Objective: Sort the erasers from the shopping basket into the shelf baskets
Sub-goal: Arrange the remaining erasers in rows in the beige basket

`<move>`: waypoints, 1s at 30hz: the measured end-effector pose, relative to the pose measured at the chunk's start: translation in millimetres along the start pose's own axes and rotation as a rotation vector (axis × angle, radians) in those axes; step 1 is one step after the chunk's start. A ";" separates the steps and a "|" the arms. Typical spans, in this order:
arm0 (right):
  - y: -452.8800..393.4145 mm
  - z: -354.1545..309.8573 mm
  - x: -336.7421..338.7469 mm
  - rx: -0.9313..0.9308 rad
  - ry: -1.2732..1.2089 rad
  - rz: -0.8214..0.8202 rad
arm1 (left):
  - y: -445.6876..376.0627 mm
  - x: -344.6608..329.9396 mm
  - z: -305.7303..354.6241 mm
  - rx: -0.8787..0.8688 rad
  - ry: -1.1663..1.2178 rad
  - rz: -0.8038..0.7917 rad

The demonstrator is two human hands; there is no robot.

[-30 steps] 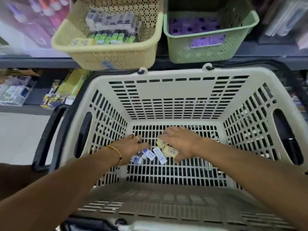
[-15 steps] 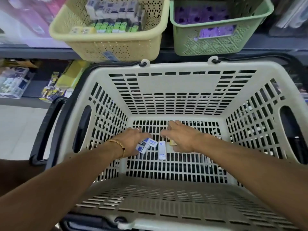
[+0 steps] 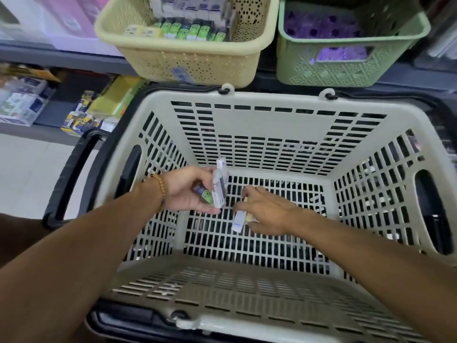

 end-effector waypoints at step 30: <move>33.1 -7.1 154.5 -0.503 -1.253 0.603 | 33.6 -58.5 43.9 -0.214 0.271 -0.038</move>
Point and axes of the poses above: each hand's wrist, its own y-axis away from the middle knuckle, its own x-axis out of the back of the hand, z = x × y, the point moved 5 cm from there along -y, towards the middle knuckle, and after that the axes turned 8 degrees about z, right-handed, at the moved point
